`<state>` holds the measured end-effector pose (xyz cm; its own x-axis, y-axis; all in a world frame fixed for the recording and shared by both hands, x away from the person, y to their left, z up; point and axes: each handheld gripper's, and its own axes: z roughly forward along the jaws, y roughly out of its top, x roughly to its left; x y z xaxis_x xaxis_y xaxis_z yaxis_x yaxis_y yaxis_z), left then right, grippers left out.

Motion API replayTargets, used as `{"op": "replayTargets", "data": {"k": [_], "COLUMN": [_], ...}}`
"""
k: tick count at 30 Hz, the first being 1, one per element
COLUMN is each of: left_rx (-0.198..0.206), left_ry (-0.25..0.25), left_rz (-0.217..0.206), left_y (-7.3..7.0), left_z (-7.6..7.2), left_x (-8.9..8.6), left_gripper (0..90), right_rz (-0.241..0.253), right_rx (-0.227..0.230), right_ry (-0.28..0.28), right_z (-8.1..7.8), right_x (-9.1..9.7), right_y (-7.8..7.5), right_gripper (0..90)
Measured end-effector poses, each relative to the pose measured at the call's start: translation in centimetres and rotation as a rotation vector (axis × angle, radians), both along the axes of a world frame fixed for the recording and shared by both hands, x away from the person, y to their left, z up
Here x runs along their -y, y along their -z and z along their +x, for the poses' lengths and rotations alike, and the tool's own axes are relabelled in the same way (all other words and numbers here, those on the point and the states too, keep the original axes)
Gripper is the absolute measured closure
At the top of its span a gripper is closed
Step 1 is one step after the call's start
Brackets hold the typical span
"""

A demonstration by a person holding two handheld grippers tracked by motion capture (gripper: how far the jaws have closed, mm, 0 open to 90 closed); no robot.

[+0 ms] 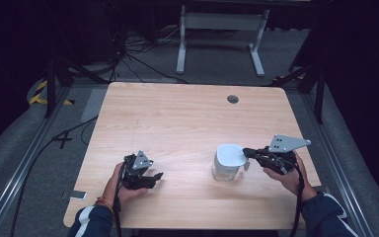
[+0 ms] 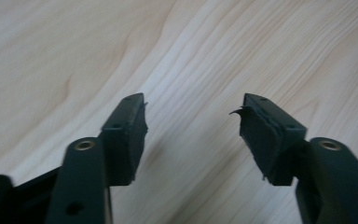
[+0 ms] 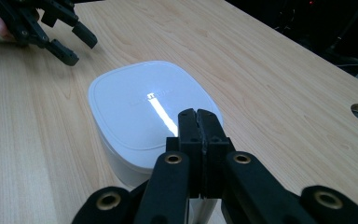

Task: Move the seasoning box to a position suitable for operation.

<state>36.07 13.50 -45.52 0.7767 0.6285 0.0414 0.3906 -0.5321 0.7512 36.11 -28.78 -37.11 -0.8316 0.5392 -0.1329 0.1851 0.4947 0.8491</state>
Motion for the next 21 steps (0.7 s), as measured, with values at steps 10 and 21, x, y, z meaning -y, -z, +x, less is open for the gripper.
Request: {"op": "replayTargets", "data": {"k": [10,21], "left_rx": [0.071,0.123], "left_ry": [0.164,0.28], "left_rz": [-0.15,-0.158], "left_y": [-4.0,-6.4], "left_z": [0.5,1.7], "left_x": [6.2,11.7], "left_gripper": [68.9,88.5], "right_rz": [0.001,-0.013], "right_rx": [0.003,0.0], "right_ry": [0.008,0.018], "right_z": [-0.1,-0.2], "right_x": [0.2,0.5], "right_y": [0.1,0.3], "right_gripper": [89.9,89.9]}}
